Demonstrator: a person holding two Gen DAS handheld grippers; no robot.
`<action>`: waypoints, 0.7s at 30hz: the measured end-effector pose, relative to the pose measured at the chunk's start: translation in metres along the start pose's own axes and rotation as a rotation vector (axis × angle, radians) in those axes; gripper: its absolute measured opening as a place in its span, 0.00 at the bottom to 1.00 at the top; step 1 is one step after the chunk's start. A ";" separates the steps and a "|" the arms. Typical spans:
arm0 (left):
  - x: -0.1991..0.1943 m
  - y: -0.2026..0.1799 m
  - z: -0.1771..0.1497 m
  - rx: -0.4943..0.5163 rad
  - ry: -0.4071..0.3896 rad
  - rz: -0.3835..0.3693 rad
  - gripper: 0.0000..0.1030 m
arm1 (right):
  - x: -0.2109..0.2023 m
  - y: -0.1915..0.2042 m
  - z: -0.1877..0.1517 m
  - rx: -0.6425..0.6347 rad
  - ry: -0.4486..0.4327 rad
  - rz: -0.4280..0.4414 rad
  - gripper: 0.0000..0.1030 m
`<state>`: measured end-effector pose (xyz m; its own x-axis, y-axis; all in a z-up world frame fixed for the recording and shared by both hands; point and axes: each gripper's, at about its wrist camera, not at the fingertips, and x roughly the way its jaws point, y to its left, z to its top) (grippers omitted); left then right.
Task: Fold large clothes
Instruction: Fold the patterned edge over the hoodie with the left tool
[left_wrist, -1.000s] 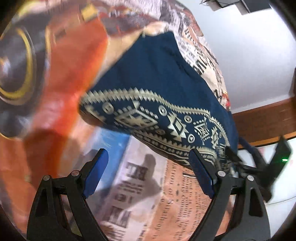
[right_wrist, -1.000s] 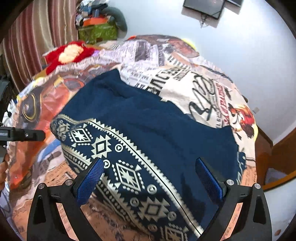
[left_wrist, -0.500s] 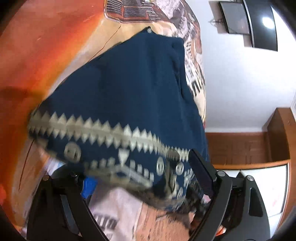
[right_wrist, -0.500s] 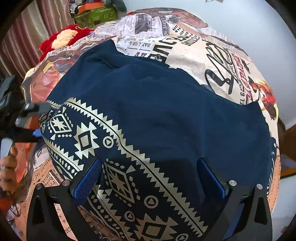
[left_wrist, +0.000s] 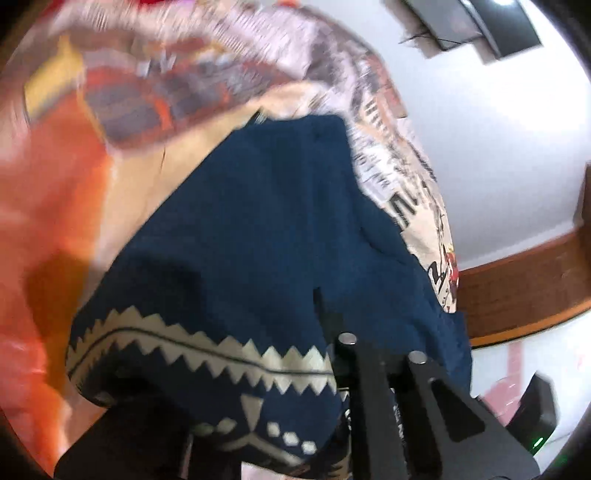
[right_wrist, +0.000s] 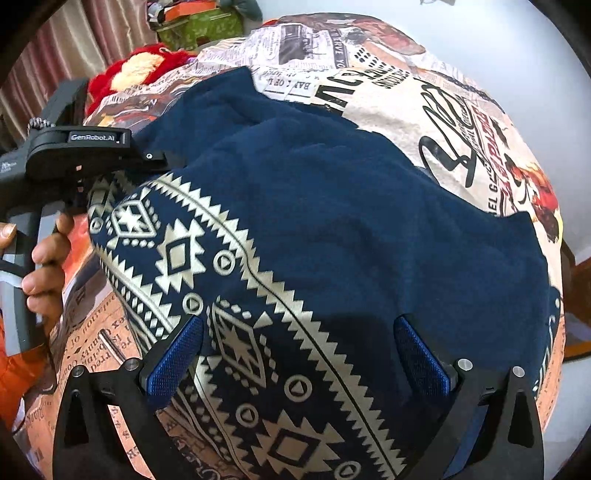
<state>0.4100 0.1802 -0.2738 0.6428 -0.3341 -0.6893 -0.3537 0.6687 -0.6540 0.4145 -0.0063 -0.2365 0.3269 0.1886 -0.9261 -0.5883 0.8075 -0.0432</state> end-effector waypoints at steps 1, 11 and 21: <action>-0.008 -0.006 -0.002 0.043 -0.025 0.024 0.11 | -0.003 0.000 0.002 0.006 0.003 0.003 1.00; -0.064 -0.042 -0.027 0.354 -0.198 0.253 0.09 | -0.036 -0.005 0.038 0.144 -0.123 0.071 1.00; -0.077 -0.080 -0.035 0.508 -0.250 0.268 0.08 | 0.019 0.028 0.036 0.085 -0.002 0.123 1.00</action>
<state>0.3648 0.1290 -0.1799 0.7379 0.0132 -0.6748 -0.1971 0.9605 -0.1966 0.4311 0.0398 -0.2421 0.2575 0.2903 -0.9216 -0.5594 0.8225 0.1028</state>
